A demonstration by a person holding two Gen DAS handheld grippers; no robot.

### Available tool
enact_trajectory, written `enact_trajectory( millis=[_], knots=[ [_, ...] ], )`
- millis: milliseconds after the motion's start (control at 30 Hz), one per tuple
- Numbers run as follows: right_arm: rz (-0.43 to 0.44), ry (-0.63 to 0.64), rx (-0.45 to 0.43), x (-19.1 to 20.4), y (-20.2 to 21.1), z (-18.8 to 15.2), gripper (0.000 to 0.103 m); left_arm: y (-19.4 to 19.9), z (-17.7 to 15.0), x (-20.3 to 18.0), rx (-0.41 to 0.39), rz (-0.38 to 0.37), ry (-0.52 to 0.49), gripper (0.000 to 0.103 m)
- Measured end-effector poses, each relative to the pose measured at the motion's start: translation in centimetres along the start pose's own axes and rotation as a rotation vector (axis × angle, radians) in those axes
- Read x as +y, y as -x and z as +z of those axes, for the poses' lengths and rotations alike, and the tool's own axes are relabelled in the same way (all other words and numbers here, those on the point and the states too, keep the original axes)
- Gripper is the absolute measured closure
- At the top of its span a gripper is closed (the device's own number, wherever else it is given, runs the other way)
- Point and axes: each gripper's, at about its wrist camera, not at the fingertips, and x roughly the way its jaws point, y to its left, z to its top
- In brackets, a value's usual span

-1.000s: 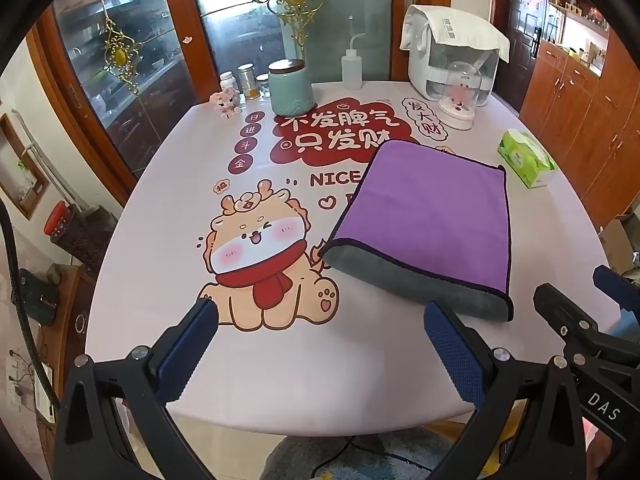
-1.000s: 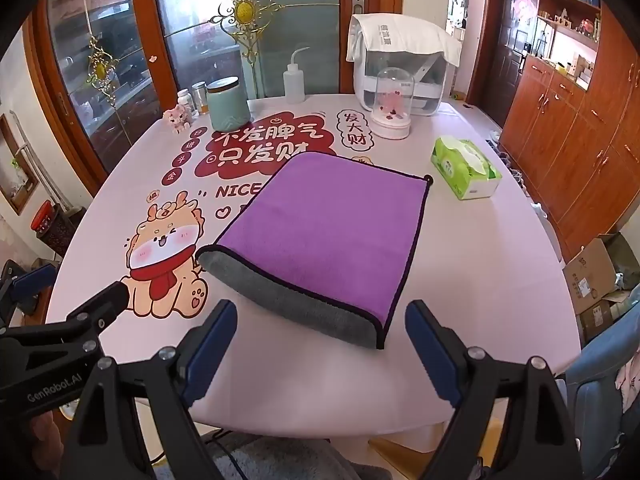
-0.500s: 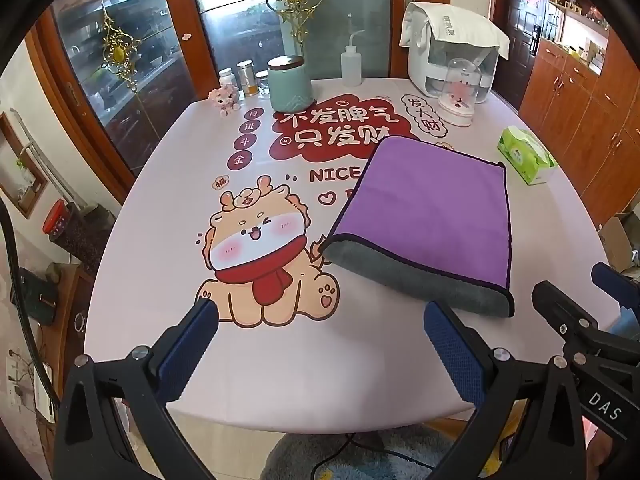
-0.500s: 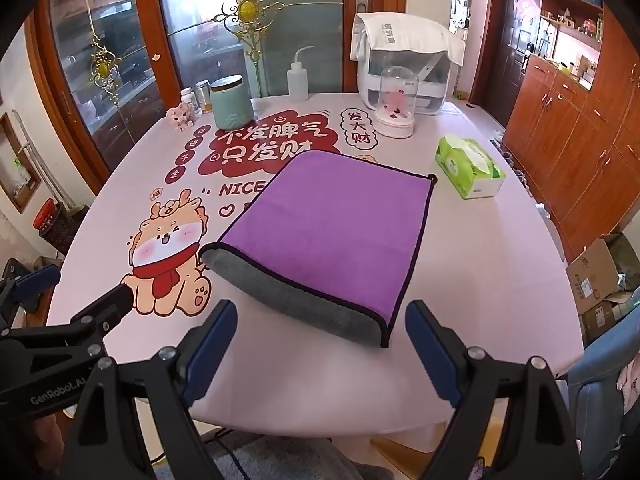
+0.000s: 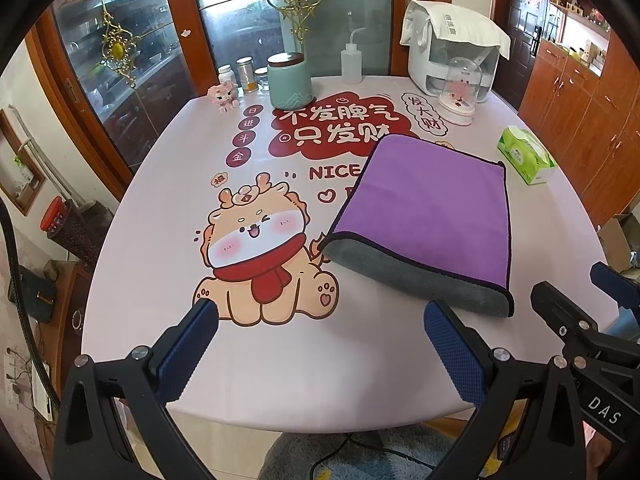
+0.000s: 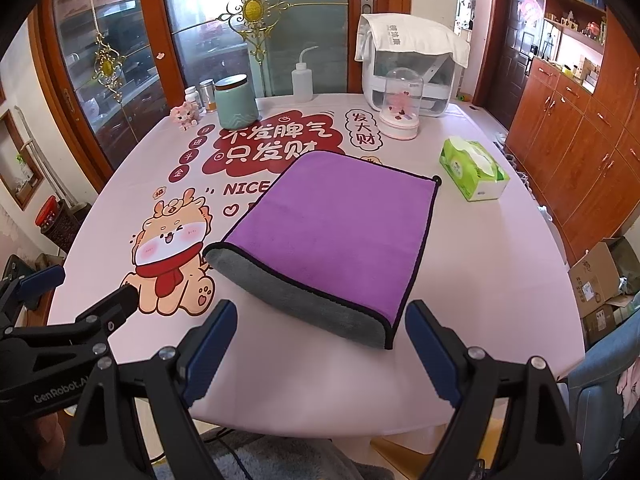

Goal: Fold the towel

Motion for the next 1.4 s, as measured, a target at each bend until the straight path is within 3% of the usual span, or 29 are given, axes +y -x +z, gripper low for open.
enact_trajectory(
  millis=[1400],
  knots=[
    [0.003, 0.014, 0.006, 0.76, -0.24, 0.01, 0.016, -0.42, 0.13, -0.1, 0.015, -0.011, 0.0, 0.002]
  ],
)
